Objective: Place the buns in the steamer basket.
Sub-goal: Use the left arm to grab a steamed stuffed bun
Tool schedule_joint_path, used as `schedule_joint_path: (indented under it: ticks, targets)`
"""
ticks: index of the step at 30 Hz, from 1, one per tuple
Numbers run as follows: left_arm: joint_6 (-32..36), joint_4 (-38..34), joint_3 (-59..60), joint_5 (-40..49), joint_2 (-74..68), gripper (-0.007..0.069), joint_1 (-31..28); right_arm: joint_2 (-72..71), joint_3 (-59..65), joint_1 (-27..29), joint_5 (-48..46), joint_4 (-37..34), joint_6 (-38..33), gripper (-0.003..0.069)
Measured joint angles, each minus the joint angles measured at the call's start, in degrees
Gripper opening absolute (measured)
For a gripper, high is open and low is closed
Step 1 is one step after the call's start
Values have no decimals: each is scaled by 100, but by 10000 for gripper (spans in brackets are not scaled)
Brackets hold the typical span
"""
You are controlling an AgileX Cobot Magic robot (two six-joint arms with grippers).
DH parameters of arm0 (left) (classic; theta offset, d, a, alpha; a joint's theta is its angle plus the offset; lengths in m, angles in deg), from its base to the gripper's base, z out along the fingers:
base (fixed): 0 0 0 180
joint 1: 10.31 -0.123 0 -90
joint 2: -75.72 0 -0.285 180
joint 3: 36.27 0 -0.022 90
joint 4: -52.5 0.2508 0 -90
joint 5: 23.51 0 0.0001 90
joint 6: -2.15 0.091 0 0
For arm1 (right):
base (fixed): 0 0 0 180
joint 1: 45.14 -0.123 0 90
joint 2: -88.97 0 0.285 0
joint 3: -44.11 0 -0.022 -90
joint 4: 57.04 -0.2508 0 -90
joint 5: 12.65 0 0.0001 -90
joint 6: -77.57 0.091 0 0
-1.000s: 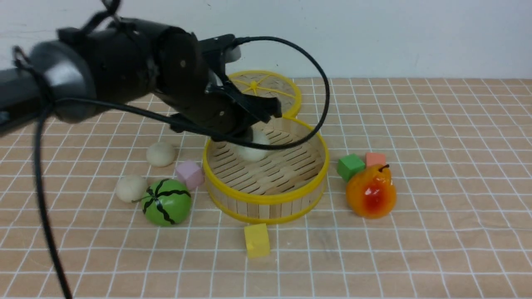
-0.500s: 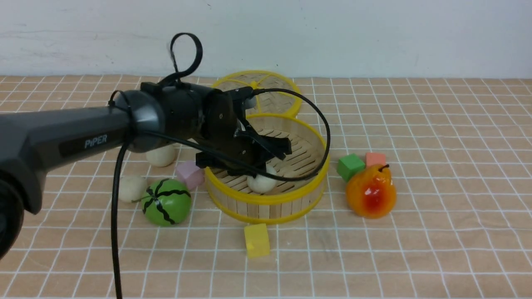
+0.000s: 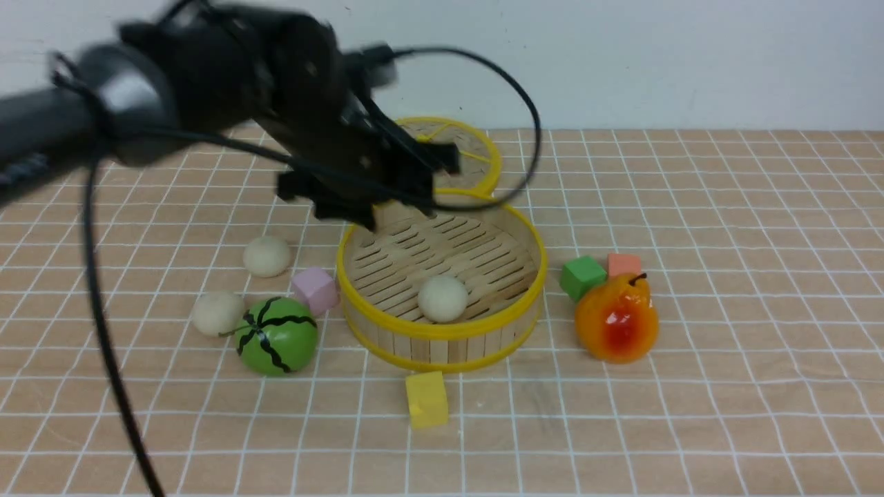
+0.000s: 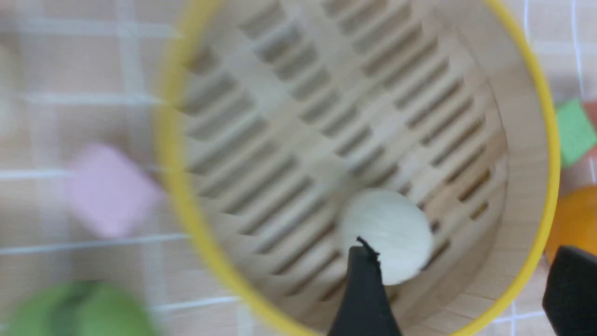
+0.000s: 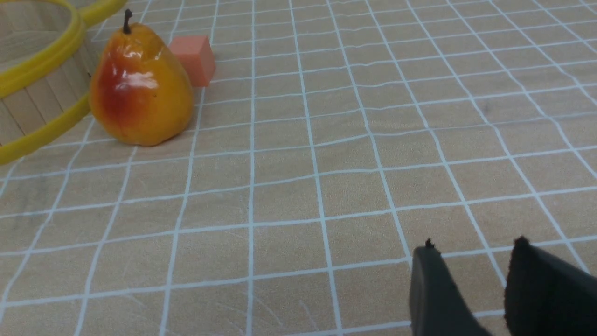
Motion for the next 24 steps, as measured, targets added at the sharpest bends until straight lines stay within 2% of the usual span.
schedule_joint_path:
  ticks: [5, 11, 19, 24]
  targets:
    - [5, 303, -80, 637, 340, 465, -952, 0, 0, 0, 0, 0, 0, 239]
    - [5, 333, -70, 660, 74, 416, -1739, 0, 0, 0, 0, 0, 0, 239]
    - [434, 162, -70, -521, -816, 356, -1812, 0, 0, 0, 0, 0, 5, 239]
    - [488, 157, -106, -974, -1283, 347, -1812, 0, 0, 0, 0, 0, 5, 239]
